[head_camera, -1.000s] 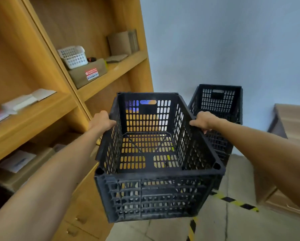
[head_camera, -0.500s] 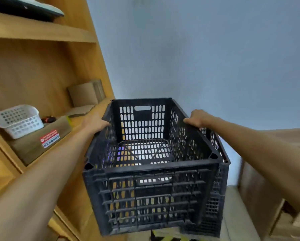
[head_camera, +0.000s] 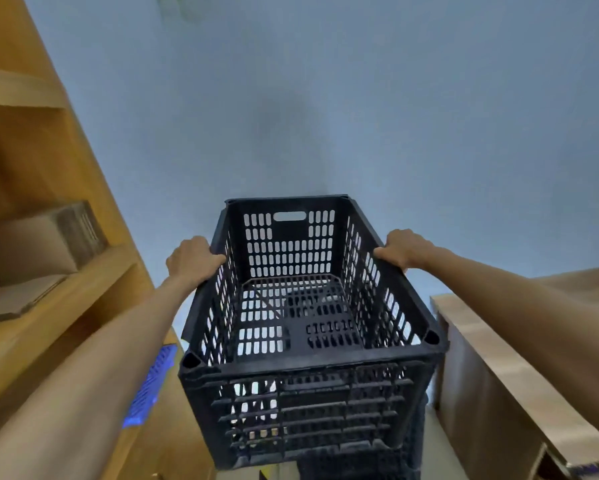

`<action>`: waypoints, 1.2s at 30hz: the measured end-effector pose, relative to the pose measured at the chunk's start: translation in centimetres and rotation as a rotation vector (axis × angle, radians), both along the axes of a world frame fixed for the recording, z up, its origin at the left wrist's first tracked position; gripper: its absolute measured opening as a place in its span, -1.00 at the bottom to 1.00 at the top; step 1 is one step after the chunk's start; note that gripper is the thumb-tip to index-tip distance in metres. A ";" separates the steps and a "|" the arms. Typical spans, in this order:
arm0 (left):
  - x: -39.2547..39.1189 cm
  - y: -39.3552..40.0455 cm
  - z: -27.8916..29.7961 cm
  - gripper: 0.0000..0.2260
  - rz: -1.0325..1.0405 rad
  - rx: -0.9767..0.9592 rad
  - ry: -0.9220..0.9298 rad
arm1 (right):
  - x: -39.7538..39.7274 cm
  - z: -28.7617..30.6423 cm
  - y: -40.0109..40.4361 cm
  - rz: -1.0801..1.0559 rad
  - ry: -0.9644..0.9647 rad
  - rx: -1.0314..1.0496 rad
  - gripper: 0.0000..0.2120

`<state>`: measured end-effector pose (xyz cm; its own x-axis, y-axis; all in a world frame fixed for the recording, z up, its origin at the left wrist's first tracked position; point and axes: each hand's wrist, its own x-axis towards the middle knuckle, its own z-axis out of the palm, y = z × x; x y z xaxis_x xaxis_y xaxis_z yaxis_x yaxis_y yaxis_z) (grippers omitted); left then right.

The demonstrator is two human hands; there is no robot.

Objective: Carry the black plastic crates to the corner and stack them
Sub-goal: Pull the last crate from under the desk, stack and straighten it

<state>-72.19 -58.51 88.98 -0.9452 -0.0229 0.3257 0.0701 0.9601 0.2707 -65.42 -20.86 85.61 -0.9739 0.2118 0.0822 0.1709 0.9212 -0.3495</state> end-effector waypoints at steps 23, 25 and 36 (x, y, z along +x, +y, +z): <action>-18.7 8.7 -12.3 -0.72 -0.121 0.202 -0.143 | -15.8 -9.6 7.0 -0.313 -0.001 0.111 -0.62; -18.3 8.5 -12.5 -0.74 -0.136 0.164 -0.153 | -15.3 -9.9 7.1 -0.319 0.011 0.112 -0.61; -17.3 9.2 -11.3 -0.78 -0.128 -0.202 -0.129 | -14.6 -9.6 6.7 -0.318 0.031 0.082 -0.65</action>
